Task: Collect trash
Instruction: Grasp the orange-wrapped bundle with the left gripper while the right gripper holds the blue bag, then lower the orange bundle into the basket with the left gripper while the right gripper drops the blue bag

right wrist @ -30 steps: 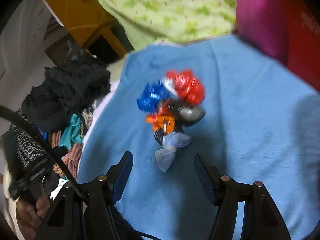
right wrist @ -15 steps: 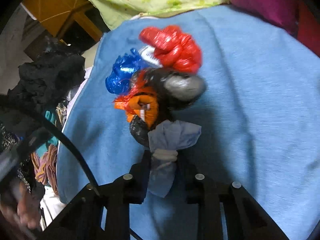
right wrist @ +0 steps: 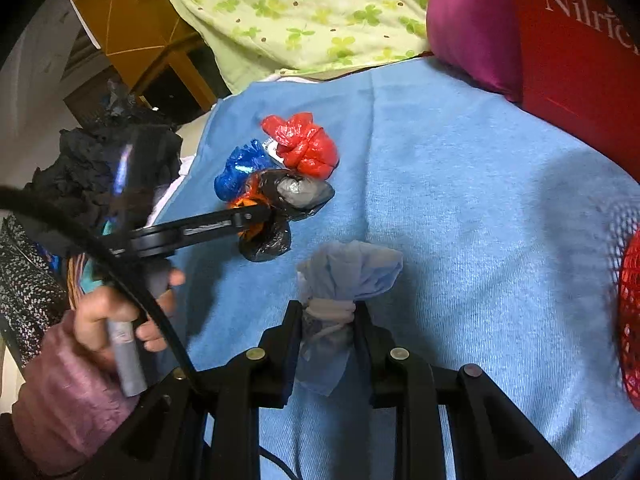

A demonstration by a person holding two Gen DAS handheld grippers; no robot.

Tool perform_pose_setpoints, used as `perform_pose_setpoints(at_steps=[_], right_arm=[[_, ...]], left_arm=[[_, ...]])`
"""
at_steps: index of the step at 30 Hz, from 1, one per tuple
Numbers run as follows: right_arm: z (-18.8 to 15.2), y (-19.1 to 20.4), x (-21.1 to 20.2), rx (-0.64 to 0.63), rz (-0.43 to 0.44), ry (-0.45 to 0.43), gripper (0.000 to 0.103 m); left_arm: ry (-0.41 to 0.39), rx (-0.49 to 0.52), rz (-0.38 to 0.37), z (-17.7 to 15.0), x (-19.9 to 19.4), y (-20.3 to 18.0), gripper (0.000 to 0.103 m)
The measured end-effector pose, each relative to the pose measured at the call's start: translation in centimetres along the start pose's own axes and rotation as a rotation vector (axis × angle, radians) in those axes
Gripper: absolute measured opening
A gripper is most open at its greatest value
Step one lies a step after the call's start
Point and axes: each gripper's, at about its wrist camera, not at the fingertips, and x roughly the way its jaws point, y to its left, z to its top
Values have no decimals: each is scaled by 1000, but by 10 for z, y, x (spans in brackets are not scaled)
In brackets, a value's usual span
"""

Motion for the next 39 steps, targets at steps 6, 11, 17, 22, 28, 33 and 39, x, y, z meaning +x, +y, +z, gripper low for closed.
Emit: perform_pose_setpoints(at_steps=[6, 11, 17, 22, 28, 33, 39], right_arm=[[-4, 7, -8, -3, 16, -22, 27], [-2, 18, -31, -30, 33, -73, 27], [-2, 30, -70, -52, 62, -158, 27], [-2, 35, -109, -76, 68, -231, 27], [-6, 30, -161, -81, 63, -316, 27], [-8, 21, -198, -82, 50, -385, 27], [-12, 15, -237, -86, 32, -463, 27]], left_arm=[[-33, -14, -34, -10, -15, 9, 42], [-107, -4, -38, -27, -62, 14, 42], [-220, 38, -26, -49, -136, 2, 42], [-287, 98, -25, -62, -184, -23, 42], [-341, 181, 13, -72, -225, -67, 42], [-380, 240, 60, -76, -248, -103, 42], [-442, 311, 103, -83, -275, -139, 42]])
